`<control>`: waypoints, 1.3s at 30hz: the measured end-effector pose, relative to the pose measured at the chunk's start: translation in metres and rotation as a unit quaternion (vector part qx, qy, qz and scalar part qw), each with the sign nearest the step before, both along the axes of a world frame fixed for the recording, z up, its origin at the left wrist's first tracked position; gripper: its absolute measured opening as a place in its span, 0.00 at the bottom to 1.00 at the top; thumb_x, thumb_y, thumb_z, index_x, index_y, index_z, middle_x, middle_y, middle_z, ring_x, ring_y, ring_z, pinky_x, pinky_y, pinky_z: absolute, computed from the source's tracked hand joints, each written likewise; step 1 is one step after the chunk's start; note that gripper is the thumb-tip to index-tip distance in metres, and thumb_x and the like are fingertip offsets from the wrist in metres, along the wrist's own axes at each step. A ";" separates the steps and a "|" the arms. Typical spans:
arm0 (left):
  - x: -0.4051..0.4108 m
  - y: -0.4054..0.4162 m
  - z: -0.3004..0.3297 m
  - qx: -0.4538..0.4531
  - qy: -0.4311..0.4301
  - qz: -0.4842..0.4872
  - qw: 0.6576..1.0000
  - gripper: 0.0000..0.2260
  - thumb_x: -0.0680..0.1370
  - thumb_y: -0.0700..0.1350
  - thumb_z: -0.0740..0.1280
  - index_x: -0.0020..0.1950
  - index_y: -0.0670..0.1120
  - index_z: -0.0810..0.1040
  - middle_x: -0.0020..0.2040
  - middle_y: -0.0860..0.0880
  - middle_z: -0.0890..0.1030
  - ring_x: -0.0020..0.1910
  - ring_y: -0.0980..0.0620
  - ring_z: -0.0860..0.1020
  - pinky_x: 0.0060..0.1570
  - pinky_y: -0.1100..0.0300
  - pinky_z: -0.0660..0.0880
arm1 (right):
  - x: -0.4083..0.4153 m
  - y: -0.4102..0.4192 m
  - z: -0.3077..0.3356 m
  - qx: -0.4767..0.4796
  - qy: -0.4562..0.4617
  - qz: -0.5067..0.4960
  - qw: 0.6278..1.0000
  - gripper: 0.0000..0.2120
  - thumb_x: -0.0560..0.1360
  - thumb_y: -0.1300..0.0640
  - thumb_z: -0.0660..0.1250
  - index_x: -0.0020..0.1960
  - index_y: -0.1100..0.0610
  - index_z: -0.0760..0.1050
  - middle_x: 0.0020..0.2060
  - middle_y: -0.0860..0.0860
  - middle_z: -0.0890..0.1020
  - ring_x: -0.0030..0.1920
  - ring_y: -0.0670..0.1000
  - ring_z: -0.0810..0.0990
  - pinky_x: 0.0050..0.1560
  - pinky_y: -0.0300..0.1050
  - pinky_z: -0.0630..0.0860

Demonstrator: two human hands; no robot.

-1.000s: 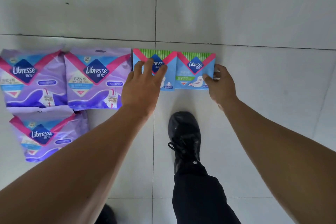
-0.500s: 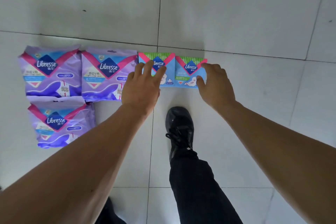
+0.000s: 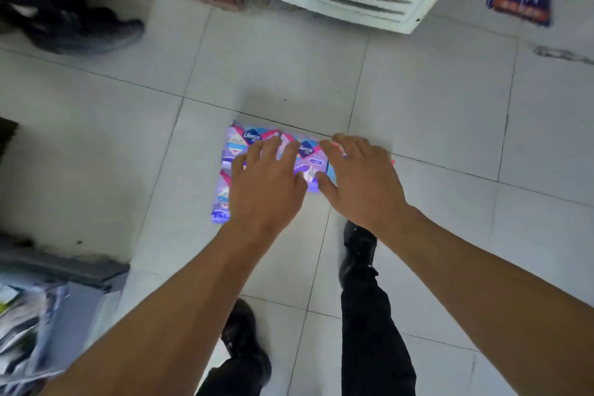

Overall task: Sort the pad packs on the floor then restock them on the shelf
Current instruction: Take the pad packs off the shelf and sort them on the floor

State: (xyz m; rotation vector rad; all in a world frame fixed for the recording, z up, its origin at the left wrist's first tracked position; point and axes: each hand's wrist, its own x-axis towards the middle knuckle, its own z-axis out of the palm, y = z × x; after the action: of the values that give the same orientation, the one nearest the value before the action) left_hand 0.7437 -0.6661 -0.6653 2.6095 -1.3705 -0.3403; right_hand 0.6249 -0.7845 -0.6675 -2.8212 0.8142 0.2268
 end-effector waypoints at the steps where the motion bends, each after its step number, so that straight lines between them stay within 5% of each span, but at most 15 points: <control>1: 0.011 0.023 0.022 0.004 -0.003 0.014 1.000 0.22 0.73 0.50 0.69 0.66 0.47 0.75 0.64 0.43 0.77 0.61 0.40 0.75 0.56 0.45 0.72 | 0.014 0.020 0.021 -0.002 0.000 0.010 1.000 0.26 0.74 0.43 0.55 0.65 0.55 0.74 0.61 0.55 0.78 0.58 0.59 0.77 0.52 0.54 0.74; 11: 0.082 0.254 0.135 0.024 -0.067 0.273 0.959 0.20 0.76 0.52 0.65 0.68 0.51 0.72 0.64 0.47 0.75 0.61 0.42 0.74 0.57 0.47 0.71 | 0.147 0.204 0.124 0.000 -0.075 0.244 0.967 0.26 0.75 0.44 0.55 0.68 0.55 0.73 0.63 0.56 0.77 0.60 0.59 0.77 0.54 0.56 0.75; 22: 0.029 0.489 0.180 0.027 -0.068 0.570 0.818 0.20 0.77 0.52 0.63 0.69 0.52 0.70 0.66 0.48 0.72 0.64 0.44 0.70 0.60 0.48 0.68 | 0.178 0.429 0.152 0.053 -0.108 0.483 0.867 0.27 0.75 0.42 0.53 0.68 0.55 0.70 0.62 0.55 0.76 0.55 0.59 0.77 0.47 0.53 0.75; 26: 0.006 0.561 0.180 0.028 -0.066 0.640 0.765 0.21 0.78 0.52 0.62 0.70 0.52 0.68 0.67 0.48 0.72 0.65 0.44 0.70 0.61 0.47 0.67 | 0.187 0.510 0.155 0.094 -0.109 0.548 0.824 0.26 0.76 0.43 0.61 0.69 0.55 0.67 0.63 0.56 0.75 0.57 0.60 0.76 0.47 0.53 0.75; 33: 0.000 0.660 0.157 0.023 -0.044 0.700 0.713 0.22 0.76 0.50 0.65 0.71 0.51 0.67 0.67 0.47 0.71 0.65 0.43 0.69 0.58 0.47 0.70 | 0.213 0.636 0.145 0.233 -0.037 0.541 0.807 0.36 0.74 0.45 0.69 0.76 0.56 0.59 0.67 0.57 0.69 0.66 0.58 0.70 0.58 0.51 0.71; 39: 0.031 0.710 0.120 -0.030 0.026 0.706 0.707 0.28 0.77 0.50 0.63 0.76 0.47 0.60 0.73 0.45 0.65 0.70 0.42 0.64 0.63 0.46 0.69 | 0.239 0.709 0.113 0.339 0.029 0.385 0.858 0.23 0.76 0.50 0.66 0.68 0.56 0.66 0.59 0.55 0.76 0.57 0.55 0.76 0.45 0.42 0.66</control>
State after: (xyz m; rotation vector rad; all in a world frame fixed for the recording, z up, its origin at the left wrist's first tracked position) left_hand 0.7751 0.0436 -0.5455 2.6524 0.8245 -0.0788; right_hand 0.8636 -0.0760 -0.5545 -2.2796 -0.3945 0.5762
